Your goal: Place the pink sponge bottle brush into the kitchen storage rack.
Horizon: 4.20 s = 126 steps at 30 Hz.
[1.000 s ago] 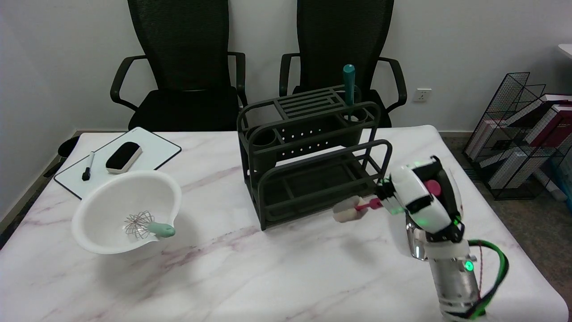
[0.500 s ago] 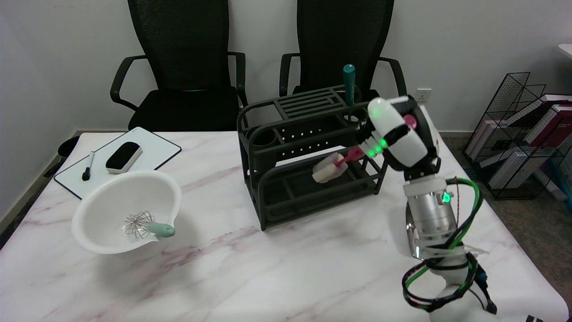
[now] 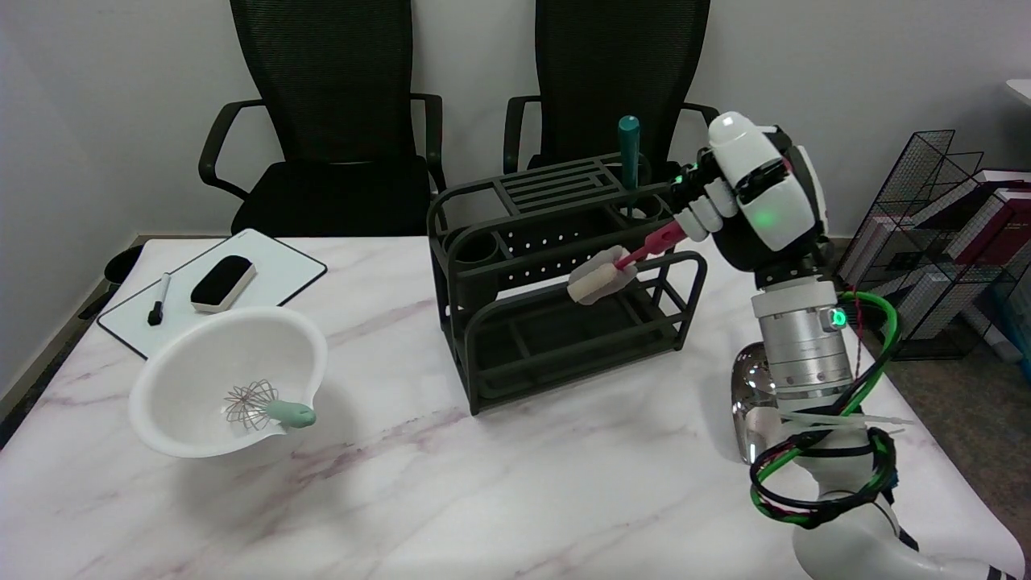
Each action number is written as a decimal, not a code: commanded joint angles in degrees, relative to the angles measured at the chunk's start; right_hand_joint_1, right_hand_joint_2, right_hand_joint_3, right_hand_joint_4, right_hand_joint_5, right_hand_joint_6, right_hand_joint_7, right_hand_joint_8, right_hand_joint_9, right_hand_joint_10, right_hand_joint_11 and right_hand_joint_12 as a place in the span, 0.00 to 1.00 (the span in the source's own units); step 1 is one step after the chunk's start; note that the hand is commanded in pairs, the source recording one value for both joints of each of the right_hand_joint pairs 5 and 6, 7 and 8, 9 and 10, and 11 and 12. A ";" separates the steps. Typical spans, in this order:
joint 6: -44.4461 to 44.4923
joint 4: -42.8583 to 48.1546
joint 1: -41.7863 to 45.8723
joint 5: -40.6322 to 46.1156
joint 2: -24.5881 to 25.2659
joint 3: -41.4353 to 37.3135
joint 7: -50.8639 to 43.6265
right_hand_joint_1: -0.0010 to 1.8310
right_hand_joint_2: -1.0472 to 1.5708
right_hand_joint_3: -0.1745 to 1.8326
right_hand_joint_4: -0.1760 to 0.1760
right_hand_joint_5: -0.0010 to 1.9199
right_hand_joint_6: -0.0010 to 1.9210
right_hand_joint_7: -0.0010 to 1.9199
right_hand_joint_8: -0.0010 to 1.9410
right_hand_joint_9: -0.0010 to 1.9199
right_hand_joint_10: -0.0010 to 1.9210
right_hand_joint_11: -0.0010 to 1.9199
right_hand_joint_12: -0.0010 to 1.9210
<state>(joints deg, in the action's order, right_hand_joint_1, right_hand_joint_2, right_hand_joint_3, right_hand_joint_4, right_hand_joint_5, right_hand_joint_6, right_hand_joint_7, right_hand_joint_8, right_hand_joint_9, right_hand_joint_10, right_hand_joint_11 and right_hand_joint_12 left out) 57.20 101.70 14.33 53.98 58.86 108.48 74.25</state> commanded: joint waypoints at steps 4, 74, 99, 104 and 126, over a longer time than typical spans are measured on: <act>-5.06 5.20 1.25 4.57 -3.99 -5.18 -0.22 0.46 1.00 0.95 0.50 1.00 1.00 1.00 0.99 1.00 1.00 1.00 1.00; -58.43 -29.23 -61.78 23.90 0.33 14.32 -3.90 0.57 1.00 0.42 0.50 1.00 1.00 1.00 0.99 1.00 1.00 0.98 0.98; -57.87 -30.44 -59.14 23.50 2.80 15.12 -4.06 0.57 1.00 0.41 0.50 1.00 1.00 1.00 0.99 1.00 1.00 0.98 0.98; -56.82 -30.75 -59.06 23.34 2.88 15.12 -4.15 0.57 1.00 0.40 0.50 1.00 1.00 1.00 0.99 1.00 1.00 0.98 0.98; -54.91 -33.19 -60.64 18.63 5.03 15.76 -4.22 0.56 1.00 0.36 0.50 1.00 1.00 1.00 0.99 1.00 1.00 0.99 0.99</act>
<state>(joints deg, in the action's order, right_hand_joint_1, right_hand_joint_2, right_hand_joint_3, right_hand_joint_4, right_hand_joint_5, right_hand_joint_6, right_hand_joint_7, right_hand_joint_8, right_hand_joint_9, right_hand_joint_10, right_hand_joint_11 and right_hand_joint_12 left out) 1.06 70.59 -45.39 75.33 62.28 123.90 70.12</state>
